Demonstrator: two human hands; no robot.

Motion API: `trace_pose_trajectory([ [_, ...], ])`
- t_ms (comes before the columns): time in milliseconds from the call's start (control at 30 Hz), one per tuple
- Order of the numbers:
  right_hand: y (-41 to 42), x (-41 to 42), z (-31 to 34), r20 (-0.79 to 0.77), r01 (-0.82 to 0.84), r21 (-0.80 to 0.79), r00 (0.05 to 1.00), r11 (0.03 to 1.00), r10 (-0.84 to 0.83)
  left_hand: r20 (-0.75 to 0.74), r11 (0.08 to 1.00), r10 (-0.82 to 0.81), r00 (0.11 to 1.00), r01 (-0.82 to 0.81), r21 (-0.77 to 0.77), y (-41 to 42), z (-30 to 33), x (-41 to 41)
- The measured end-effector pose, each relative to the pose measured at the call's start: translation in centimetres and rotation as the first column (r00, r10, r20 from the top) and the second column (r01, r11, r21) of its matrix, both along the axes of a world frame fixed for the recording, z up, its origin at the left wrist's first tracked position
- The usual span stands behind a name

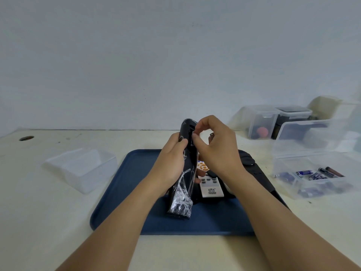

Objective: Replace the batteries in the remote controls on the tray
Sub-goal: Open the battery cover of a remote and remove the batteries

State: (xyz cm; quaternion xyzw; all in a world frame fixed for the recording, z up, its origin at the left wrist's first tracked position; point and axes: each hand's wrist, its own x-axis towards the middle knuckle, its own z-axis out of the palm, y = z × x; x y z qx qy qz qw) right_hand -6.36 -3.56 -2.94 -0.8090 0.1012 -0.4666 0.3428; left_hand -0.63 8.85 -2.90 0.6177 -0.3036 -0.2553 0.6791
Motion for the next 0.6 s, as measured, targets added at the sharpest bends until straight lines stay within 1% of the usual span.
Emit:
trace_pose_trajectory([
  [133,-0.2,0.1,-0.1,-0.001,0.066,0.003,0.998,0.998,-0.066,0.027,0.999,-0.043,0.999,0.043,-0.013,-0.1,0.1,-0.2],
  [267,0.0,0.2,-0.2,0.017,0.083,-0.013,0.996,0.996,-0.083,0.1,1.0,0.004,0.995,-0.004,0.006,-0.2,0.2,-0.2],
  [367,0.0,0.5,-0.4,0.004,0.092,0.0,0.996,0.996,-0.092,0.078,1.0,-0.016,0.997,0.014,0.022,0.1,0.5,-0.5],
  [467,0.0,0.9,-0.7,-0.001,0.092,0.038,0.996,0.995,-0.092,0.116,1.0,-0.004,0.993,0.002,0.021,0.1,0.6,-0.8],
  [600,0.1,1.3,-0.8,-0.005,0.09,0.014,0.996,0.996,-0.09,0.135,0.999,0.012,0.991,-0.016,0.03,0.0,0.3,-0.9],
])
